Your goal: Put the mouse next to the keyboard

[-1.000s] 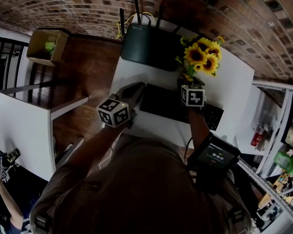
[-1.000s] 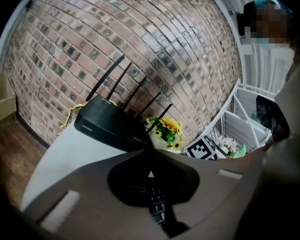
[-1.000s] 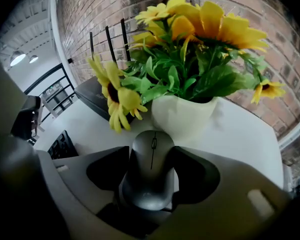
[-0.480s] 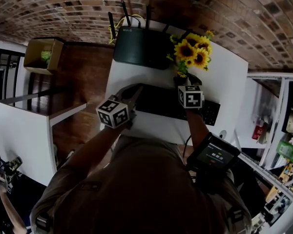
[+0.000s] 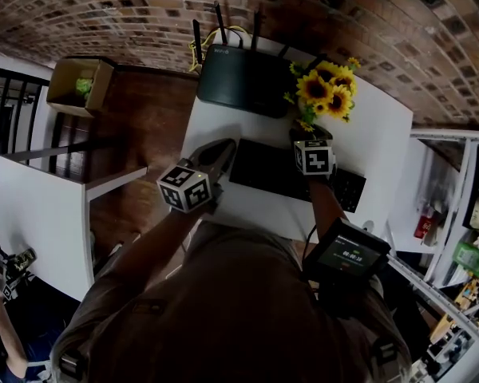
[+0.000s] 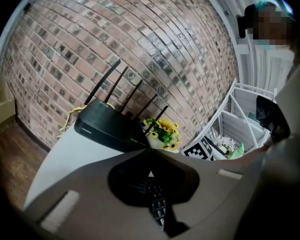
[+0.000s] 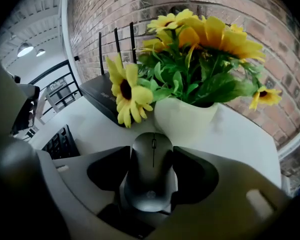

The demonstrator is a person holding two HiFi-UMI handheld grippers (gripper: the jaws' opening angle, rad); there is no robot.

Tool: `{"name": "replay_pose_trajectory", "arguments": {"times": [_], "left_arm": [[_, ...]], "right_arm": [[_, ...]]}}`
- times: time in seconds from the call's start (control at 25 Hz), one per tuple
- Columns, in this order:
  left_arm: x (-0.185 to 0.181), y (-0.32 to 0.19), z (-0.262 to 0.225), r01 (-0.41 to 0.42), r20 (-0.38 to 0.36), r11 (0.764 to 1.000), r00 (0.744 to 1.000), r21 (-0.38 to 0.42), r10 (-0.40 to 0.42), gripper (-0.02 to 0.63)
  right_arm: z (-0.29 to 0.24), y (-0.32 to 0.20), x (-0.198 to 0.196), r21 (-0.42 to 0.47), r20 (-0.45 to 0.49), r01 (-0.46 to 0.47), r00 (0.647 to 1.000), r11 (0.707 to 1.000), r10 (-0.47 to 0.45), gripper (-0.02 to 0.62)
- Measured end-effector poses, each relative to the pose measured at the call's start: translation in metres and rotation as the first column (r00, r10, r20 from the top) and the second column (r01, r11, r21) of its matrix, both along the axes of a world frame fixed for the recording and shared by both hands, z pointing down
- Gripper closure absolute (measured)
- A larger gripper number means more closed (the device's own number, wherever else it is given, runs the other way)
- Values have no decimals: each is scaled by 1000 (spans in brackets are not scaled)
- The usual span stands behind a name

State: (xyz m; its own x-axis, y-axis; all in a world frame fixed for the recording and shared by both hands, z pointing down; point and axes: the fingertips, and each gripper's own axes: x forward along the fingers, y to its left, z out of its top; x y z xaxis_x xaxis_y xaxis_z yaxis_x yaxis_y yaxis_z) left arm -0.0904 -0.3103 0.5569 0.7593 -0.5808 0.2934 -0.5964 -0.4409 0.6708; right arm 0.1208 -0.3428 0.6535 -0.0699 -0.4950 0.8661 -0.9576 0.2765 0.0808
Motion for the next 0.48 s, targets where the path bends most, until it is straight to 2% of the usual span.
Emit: {"name": "replay_pose_trajectory", "arguments": {"times": [0.36,0.48], "left_arm": [[-1,-2,0,7,-15,1000,1000,-11,-8,606],[-1,-3,-1,7,-15,1000,1000,-12,-7,606]], "right_arm": [[7,0,2,-67,13,38,999,997,-37,273],[9,0,1,-90,45,59,997,994,-55,298]]}}
